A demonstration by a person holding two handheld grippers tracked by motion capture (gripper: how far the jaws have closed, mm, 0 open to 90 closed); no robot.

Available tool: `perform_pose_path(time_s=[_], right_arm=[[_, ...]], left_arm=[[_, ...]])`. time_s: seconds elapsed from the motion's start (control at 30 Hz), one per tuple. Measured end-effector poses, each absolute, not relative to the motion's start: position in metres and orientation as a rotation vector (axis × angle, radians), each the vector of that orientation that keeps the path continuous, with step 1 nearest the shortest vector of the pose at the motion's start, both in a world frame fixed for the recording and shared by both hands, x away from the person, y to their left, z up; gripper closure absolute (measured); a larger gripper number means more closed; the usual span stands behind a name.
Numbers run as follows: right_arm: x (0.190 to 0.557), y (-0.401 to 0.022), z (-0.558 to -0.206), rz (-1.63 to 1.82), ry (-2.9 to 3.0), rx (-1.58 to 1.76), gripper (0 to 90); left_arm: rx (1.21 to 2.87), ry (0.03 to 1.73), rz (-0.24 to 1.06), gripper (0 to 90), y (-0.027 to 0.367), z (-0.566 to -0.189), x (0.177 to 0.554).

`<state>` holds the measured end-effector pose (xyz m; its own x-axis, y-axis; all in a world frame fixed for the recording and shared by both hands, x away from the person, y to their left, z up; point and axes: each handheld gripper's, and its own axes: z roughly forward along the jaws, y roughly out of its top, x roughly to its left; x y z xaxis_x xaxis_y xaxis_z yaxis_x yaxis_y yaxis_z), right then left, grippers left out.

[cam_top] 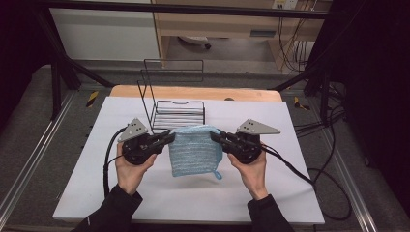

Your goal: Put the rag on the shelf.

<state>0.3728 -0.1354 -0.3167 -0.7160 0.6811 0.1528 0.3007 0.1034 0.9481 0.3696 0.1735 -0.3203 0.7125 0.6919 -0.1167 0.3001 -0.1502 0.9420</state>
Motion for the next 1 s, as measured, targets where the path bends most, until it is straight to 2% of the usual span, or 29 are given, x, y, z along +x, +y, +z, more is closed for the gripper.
perform_pose_path(time_s=[1.0], right_arm=[[0.386,-0.111,-0.256,1.676,1.828,0.842,81.1]], left_arm=[[1.545,0.748,0.517,81.3,0.189,-0.264,0.394]])
